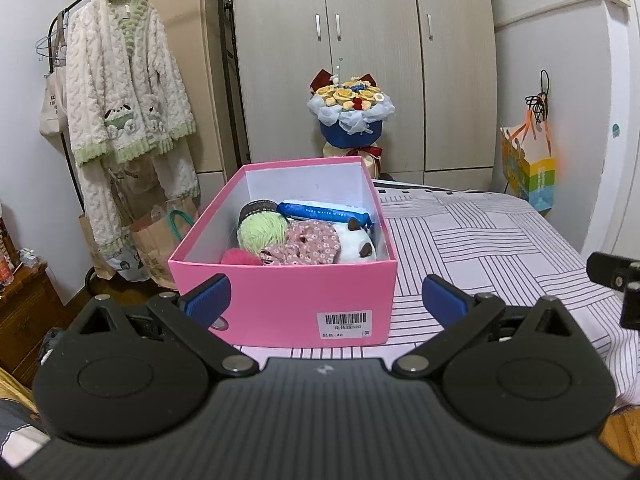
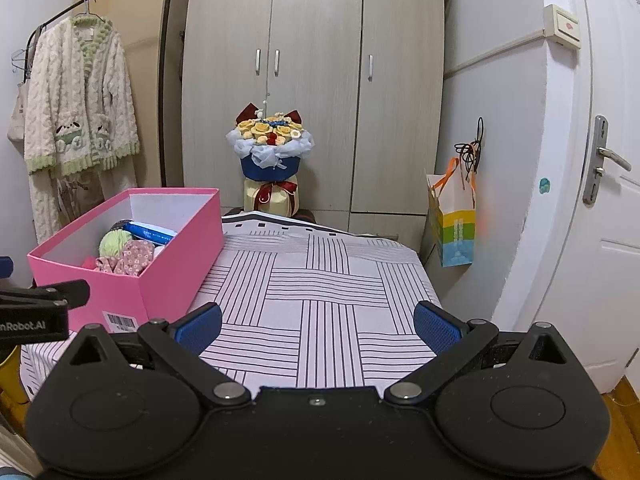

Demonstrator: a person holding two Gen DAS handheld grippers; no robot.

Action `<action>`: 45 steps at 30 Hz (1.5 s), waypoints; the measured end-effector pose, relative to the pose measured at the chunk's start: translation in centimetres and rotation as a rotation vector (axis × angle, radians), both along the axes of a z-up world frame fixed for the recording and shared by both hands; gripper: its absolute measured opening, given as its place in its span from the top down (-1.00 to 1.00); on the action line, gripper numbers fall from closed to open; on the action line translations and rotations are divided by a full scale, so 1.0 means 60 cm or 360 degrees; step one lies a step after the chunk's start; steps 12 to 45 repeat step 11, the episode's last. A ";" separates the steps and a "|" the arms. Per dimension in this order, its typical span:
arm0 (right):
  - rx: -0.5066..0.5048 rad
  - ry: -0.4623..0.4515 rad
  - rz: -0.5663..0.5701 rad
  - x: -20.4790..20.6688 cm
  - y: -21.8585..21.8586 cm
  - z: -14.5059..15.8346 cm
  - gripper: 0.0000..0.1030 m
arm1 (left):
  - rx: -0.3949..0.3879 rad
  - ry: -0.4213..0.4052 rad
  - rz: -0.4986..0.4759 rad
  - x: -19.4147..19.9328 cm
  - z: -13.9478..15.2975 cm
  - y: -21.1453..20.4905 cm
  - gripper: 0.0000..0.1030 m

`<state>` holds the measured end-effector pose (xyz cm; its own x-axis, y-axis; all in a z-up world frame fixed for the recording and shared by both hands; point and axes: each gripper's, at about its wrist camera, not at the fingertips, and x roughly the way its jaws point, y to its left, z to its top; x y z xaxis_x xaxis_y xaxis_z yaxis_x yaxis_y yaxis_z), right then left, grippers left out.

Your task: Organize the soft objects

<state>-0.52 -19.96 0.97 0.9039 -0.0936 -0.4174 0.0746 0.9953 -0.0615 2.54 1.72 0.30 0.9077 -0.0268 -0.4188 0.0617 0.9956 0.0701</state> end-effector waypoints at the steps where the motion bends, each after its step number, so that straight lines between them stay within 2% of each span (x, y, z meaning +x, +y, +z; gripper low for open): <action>1: 0.0000 0.0000 -0.0002 0.001 -0.001 0.000 -1.00 | -0.0004 -0.0002 0.0002 0.000 0.000 0.001 -1.00; 5: -0.0001 0.0001 -0.0010 0.004 -0.002 0.000 -1.00 | -0.0035 -0.0001 -0.0001 0.003 0.001 0.005 -1.00; 45: -0.0001 0.0022 -0.0009 0.011 -0.002 -0.005 -1.00 | -0.0016 -0.0013 0.0011 0.001 -0.001 0.003 -1.00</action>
